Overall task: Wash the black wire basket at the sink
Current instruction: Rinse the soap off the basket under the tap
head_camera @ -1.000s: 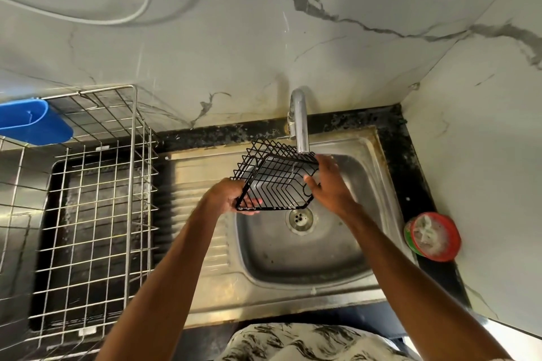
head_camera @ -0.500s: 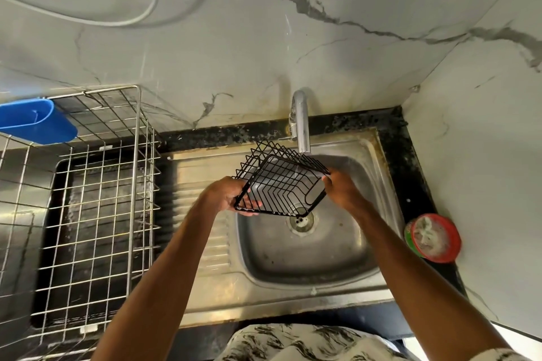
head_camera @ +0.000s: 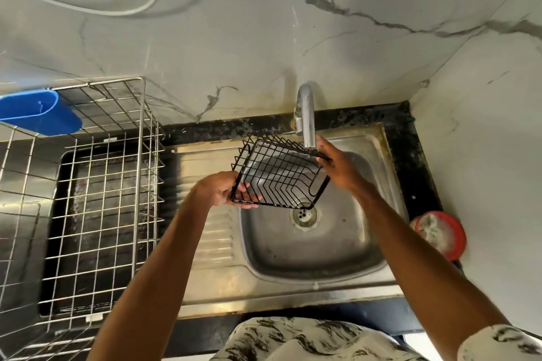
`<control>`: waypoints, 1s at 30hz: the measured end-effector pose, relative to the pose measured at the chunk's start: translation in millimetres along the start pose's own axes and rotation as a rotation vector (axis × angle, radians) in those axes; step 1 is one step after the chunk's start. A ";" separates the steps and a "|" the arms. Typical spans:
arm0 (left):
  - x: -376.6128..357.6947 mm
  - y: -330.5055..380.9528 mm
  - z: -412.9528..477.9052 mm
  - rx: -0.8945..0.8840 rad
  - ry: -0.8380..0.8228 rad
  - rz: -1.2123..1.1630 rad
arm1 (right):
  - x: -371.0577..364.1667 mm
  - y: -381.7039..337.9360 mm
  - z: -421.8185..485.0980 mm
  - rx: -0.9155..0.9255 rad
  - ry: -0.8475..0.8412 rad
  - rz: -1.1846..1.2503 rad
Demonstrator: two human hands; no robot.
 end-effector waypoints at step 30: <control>-39.6 27.4 6.1 -0.479 -0.146 -0.488 | -3.1 40.2 -83.5 -0.555 -0.169 0.661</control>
Point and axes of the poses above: each hand's wrist, its own z-axis towards the middle knuckle, its own x-axis out of the back of the hand, y = z × x, the point moved 7 cm from there along z, towards the middle knuckle, and after that the axes turned 1 degree about -y, right-handed, at the moved point
